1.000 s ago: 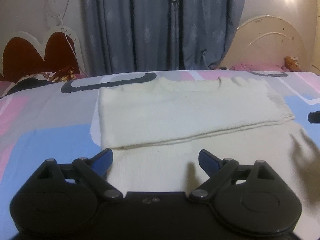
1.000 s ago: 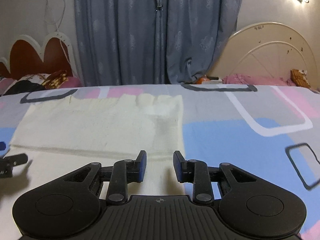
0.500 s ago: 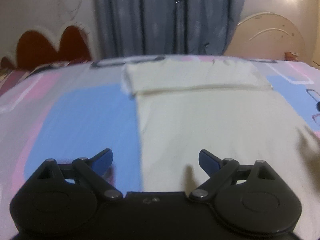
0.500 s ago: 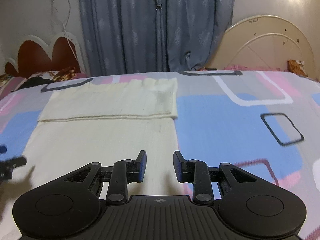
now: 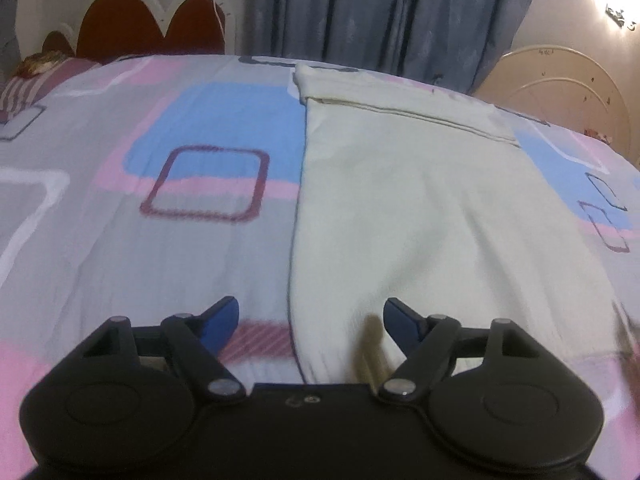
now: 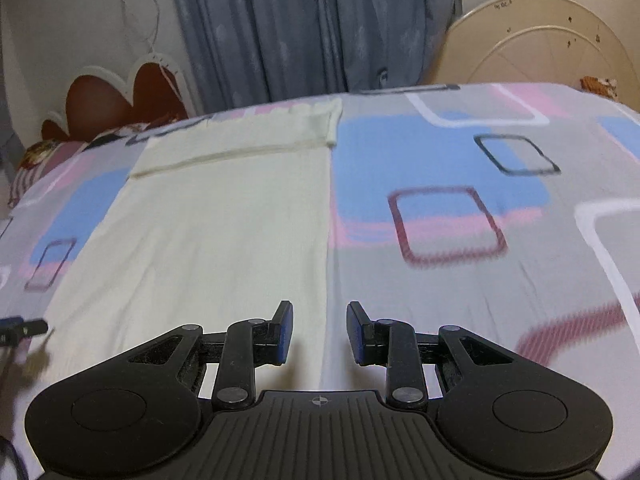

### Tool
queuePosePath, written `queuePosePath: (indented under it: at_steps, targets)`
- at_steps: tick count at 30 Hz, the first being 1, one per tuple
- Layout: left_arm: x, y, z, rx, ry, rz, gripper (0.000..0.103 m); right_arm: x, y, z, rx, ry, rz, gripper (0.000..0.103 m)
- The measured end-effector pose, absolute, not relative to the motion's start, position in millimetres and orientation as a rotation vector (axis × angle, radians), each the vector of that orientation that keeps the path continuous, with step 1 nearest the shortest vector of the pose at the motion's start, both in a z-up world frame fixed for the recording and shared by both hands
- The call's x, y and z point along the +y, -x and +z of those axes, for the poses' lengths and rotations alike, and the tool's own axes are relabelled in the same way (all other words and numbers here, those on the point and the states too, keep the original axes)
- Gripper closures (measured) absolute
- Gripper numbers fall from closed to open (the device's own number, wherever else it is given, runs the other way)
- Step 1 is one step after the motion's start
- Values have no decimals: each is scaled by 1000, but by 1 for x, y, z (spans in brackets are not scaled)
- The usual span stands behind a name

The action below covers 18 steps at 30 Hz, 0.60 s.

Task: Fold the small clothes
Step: 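Lower the left gripper to the sweater hem and close on it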

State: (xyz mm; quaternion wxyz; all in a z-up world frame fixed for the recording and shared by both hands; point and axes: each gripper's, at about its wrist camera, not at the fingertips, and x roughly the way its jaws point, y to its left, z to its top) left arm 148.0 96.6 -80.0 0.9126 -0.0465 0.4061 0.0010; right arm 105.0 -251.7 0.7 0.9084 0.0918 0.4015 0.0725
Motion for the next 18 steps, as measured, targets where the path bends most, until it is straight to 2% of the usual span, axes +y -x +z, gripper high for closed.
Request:
queuePosePath:
  at_steps: [9,10,12,13,18]
  targets:
    - [92,-108,-78,857,113,24,28,-253,-56,-11,872,-245,195,73]
    - [96,-106,-77,852,129,22,28,-253,-56,-12,875,-256,194,71]
    - [105,-107,-77,845,190,0,28,-255,-57,-13,875,-292,196,56]
    - [108,-109,-80,853,217,-5,29,-256,-58,-14,870,-302,200,54]
    - [125,-130,-95,881,405,-35,34,-261,-63,-19,871,-346,216,54]
